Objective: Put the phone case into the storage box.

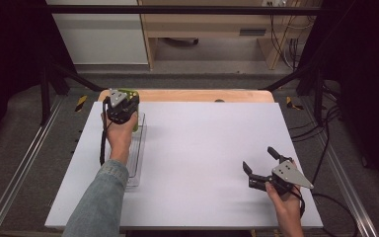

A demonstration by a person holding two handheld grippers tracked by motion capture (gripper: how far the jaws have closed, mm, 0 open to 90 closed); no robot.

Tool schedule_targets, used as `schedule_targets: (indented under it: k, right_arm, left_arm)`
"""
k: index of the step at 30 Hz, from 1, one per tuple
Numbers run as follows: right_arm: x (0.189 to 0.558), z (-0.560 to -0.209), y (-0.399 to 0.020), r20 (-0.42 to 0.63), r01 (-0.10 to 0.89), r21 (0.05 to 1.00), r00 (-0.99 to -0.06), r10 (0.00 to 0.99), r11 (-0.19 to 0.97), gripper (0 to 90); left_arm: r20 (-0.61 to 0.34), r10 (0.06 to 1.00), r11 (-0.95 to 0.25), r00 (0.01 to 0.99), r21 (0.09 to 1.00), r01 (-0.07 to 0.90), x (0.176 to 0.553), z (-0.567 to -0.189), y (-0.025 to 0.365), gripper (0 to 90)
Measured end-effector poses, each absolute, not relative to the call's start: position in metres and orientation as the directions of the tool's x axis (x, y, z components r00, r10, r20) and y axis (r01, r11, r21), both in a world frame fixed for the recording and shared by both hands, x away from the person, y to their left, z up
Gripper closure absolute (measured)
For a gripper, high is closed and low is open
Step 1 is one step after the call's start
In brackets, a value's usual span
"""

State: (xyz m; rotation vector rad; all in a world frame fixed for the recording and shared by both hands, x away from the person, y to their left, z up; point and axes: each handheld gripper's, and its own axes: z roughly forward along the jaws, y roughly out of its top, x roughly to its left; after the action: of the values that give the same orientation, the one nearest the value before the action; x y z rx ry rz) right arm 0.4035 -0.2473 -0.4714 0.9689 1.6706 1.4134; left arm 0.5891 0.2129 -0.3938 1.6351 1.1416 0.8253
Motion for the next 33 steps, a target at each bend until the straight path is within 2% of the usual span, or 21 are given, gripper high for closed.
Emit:
schedule_targets:
  k: [33]
  right_arm:
    - [0.405,-0.473,-0.246,-0.063,0.100,0.988,-0.457,0.887,0.121,3.6]
  left_arm:
    - [-0.001,0.941,-0.116,0.338,0.938,0.326,0.594,-0.409,0.208,87.5]
